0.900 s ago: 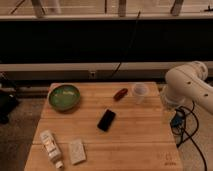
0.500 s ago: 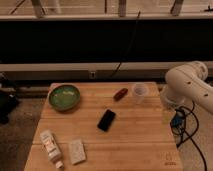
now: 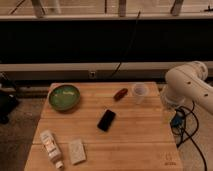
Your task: Push the eraser across the table
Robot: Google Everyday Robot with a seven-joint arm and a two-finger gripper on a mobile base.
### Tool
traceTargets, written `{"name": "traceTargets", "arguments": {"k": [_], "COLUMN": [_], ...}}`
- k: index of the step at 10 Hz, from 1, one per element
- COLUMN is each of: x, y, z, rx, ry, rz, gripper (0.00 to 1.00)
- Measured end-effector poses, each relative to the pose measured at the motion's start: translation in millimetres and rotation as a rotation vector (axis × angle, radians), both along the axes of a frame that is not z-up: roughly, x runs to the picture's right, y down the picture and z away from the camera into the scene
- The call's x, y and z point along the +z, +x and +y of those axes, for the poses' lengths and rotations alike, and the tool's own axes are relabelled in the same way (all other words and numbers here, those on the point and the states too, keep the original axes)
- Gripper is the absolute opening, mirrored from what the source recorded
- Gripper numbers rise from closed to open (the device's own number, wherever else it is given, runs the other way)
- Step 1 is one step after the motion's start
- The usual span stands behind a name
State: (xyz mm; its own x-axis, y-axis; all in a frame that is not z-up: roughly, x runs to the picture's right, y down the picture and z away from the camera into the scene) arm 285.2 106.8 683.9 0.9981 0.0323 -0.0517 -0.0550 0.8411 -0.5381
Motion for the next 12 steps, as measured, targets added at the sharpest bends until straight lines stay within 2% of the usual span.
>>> {"name": "traceTargets", "arguments": {"k": [6, 8, 10, 12], "x": [1.0, 7.1, 16.0, 26.4], "y": [-2.1, -19.6, -55.9, -68.5], "z": [2.9, 9.7, 17.0, 27.9], "rx": [-0.008, -0.027, -0.060, -0.082], "ry": [-0.001, 0.000, 0.001, -0.002], "rz": [-0.001, -0.007, -0.023, -0.033], "gripper": [0.80, 0.80, 0.80, 0.80]}}
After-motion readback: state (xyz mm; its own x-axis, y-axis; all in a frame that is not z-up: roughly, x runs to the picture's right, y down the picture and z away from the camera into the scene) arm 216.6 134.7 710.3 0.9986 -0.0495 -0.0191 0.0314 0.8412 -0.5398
